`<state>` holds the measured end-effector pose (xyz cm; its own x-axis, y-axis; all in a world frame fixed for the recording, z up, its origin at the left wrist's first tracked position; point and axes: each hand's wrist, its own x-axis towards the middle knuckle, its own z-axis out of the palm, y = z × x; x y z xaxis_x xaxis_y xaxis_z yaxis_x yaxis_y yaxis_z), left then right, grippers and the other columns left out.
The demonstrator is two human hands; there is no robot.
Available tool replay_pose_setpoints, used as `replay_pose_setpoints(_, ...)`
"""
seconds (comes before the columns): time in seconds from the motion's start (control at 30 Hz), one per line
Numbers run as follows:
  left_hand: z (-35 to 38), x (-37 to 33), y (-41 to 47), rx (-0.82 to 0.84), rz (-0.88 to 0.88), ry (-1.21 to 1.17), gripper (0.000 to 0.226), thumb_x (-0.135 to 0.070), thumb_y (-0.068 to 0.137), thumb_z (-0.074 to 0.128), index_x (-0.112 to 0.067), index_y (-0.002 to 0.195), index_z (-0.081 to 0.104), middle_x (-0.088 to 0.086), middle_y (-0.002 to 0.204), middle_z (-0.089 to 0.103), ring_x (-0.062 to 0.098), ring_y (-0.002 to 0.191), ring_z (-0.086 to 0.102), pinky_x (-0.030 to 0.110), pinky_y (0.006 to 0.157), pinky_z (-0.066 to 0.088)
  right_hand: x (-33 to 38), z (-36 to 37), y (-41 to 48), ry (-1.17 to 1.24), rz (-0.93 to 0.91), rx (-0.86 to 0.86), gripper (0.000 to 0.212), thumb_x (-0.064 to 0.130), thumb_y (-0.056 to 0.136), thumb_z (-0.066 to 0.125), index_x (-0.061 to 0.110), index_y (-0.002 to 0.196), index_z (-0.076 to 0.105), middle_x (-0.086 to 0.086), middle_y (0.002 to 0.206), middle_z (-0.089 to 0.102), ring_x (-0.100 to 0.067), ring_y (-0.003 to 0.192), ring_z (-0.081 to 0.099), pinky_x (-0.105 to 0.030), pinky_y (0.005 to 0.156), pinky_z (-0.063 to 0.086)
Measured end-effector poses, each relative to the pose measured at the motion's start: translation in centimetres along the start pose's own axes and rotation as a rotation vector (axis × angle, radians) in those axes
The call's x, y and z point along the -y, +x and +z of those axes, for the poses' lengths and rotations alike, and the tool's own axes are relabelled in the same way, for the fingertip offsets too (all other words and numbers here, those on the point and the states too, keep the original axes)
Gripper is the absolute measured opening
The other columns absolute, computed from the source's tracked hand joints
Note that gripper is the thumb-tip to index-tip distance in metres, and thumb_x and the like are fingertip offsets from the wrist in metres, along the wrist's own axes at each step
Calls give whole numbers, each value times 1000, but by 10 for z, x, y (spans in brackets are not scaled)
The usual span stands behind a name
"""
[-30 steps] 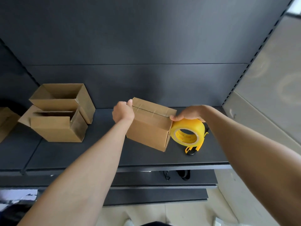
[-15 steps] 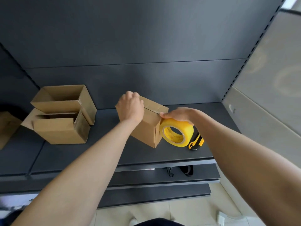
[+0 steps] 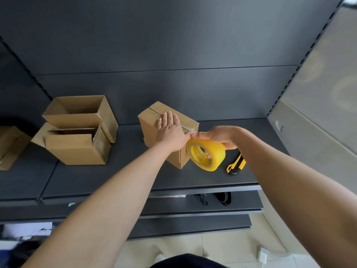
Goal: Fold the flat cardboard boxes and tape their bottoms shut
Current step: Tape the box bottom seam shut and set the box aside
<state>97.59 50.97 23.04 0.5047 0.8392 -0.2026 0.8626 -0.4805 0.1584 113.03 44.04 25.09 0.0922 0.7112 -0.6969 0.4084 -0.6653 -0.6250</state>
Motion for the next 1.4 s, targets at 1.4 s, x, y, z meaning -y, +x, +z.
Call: replay_pose_setpoints(1.4,-10,25,17,-20,150,82,111,-62,82,56,3,149,-4,23,157,-7,35,146,-9,44,118,-5,-19,60,17,236,0,-33,52,23,78,78,4,122,58,-9,112,68,-25,103,64,-40,92,51)
